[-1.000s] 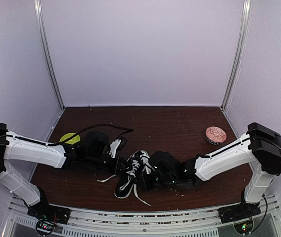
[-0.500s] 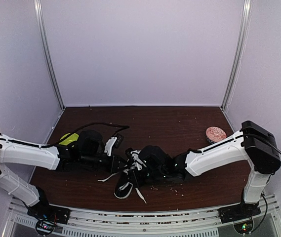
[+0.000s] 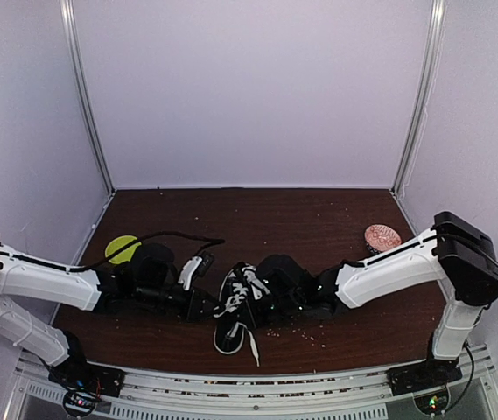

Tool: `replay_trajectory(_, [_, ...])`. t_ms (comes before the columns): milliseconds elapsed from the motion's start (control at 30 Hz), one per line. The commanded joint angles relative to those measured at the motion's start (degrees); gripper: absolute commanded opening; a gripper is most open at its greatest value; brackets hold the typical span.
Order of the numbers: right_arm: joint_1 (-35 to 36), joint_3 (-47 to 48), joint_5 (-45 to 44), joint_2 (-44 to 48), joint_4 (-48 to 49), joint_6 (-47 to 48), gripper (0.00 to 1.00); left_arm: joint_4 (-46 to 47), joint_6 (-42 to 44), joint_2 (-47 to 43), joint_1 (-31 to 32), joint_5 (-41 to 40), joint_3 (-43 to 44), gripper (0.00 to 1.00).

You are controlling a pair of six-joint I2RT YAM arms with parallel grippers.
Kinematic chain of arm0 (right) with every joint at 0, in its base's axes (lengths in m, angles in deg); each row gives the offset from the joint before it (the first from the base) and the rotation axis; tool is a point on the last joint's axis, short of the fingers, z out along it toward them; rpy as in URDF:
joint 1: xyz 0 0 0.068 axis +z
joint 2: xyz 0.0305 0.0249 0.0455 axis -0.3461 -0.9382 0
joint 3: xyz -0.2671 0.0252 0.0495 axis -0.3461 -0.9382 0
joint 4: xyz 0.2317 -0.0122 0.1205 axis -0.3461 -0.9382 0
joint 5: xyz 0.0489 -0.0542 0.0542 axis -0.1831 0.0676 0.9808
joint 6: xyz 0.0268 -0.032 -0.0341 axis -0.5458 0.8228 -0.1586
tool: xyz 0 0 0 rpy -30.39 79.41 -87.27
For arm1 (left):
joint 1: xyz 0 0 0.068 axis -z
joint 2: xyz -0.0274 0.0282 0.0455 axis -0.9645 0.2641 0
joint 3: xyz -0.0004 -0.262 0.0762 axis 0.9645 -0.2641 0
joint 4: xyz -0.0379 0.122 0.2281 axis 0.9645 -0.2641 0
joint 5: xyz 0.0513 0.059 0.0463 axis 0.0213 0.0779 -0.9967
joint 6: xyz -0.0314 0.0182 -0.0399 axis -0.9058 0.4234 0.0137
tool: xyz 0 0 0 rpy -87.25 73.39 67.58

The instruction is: Tie the shoes

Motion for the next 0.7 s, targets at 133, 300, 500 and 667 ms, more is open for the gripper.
replay_trajectory(133, [-1.4, -0.11, 0.07, 5.04, -7.58, -0.05, 0.0, 2.96, -0.61, -0.72, 0.3, 1.78, -2.15, 0.0])
replay_trajectory(300, [-1.51, -0.93, -0.4, 6.81, -11.02, 0.8, 0.0, 2.11, 0.63, 0.81, 0.47, 2.13, -1.74, 0.0])
replay_trajectory(500, [-2.71, 0.56, -0.44, 5.83, -12.49, 1.12, 0.0, 0.96, 3.79, 4.24, 1.31, 3.66, -0.27, 0.0])
replay_trajectory(667, [-2.67, 2.56, 2.22, 4.13, -12.86, 1.72, 0.0, -1.63, 3.49, 4.1, 1.44, 1.67, 0.89, 0.1])
